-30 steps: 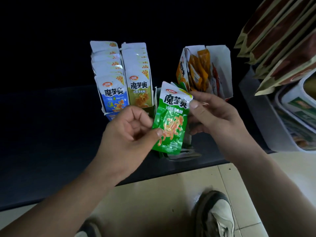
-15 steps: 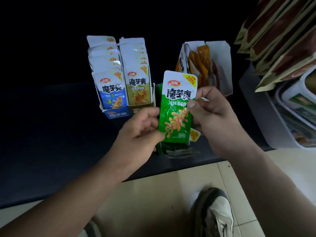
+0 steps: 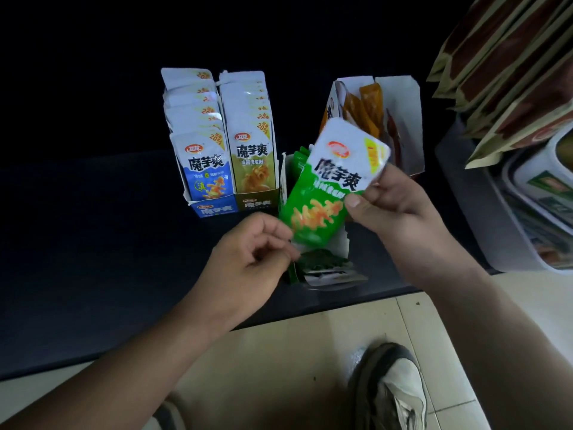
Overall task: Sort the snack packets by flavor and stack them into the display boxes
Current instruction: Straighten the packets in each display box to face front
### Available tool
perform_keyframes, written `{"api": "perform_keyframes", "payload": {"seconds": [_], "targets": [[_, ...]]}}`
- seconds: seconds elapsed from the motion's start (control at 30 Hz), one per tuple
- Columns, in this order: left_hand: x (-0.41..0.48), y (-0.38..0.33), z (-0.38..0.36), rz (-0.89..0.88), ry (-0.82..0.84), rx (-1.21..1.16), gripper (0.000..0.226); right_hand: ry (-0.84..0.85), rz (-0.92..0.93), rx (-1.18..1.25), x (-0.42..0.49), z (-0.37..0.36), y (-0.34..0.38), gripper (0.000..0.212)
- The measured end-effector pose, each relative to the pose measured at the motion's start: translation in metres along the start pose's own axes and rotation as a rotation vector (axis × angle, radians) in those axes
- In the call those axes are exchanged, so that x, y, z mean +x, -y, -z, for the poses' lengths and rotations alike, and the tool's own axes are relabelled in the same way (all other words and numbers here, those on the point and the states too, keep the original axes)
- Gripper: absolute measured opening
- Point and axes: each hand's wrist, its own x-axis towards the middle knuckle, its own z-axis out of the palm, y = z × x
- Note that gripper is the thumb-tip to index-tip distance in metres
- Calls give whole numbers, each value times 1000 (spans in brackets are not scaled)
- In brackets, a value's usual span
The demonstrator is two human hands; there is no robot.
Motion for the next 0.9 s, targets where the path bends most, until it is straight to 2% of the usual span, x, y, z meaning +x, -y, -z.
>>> {"api": "perform_keyframes", "payload": {"seconds": [0.03, 0.13, 0.33, 0.47, 0.6, 0.73, 0.8, 0.9], "targets": [[1, 0, 0, 1, -13, -10, 25, 5, 5, -7, -1, 0, -1, 13], [1, 0, 1, -3, -35, -19, 21, 26, 45, -27, -2, -2, -5, 12], [2, -3, -5, -52, 21, -11, 47, 4, 148, -127, 4, 7, -1, 15], [7, 2, -8, -65, 22, -7, 42, 62, 135, -233, 1, 13, -6, 15], [9, 5, -4, -127, -132, -98, 25, 129, 88, -190, 0, 13, -11, 12], [3, 5, -3, -190, -175, -145, 24, 174, 81, -216, 4, 6, -14, 30], [3, 3, -5, -206, -203, -149, 34, 167, 103, -215, 4, 2, -14, 23], [6, 0, -7, -284, -188, -125, 21, 195, 109, -303, 6, 1, -9, 9]]}}
